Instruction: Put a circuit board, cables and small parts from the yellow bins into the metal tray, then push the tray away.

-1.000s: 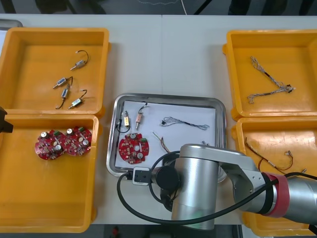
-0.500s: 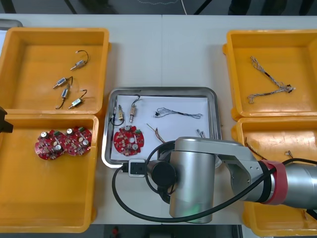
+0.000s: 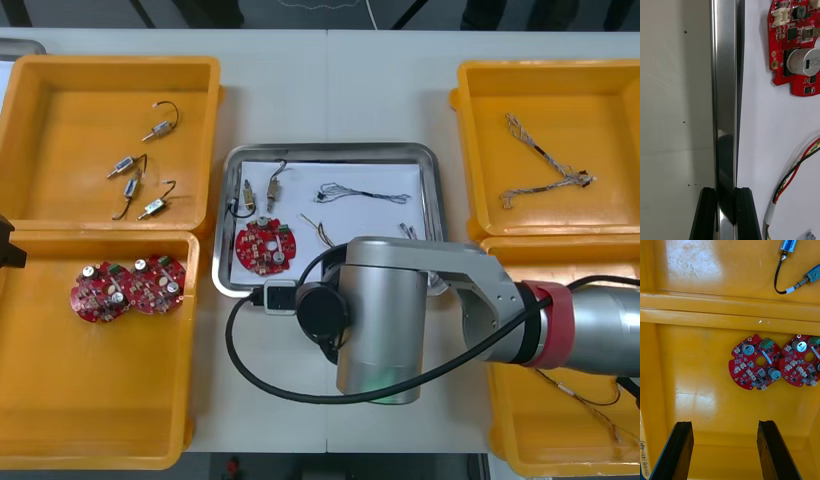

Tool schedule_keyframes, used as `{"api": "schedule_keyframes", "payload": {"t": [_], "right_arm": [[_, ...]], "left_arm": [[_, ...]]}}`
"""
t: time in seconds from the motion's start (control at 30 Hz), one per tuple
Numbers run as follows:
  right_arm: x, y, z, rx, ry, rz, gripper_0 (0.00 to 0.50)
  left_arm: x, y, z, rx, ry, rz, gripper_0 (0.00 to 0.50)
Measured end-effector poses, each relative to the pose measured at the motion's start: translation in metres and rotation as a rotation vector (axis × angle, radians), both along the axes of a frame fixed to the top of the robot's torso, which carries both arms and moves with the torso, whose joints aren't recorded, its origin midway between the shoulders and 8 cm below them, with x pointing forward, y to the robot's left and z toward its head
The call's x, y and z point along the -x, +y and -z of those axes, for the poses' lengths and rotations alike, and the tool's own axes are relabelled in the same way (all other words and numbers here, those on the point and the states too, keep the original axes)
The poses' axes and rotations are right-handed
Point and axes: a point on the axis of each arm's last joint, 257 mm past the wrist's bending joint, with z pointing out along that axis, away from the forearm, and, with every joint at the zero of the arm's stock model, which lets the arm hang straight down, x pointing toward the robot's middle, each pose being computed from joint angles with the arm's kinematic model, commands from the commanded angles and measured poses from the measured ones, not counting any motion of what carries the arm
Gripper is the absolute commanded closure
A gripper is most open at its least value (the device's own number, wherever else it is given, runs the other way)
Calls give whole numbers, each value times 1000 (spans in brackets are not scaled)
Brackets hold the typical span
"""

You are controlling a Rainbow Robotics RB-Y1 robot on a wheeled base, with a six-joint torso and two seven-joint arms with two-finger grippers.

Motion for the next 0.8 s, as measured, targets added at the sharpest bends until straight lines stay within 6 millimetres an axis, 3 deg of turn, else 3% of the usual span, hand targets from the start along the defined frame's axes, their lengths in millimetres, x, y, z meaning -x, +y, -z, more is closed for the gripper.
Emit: {"api": "schedule_keyframes", "payload": {"t": [0.8], "right_arm": [[-89, 7, -49, 2, -159, -11, 500]], "left_arm": [[0, 0, 0, 0, 0, 0, 0]]}}
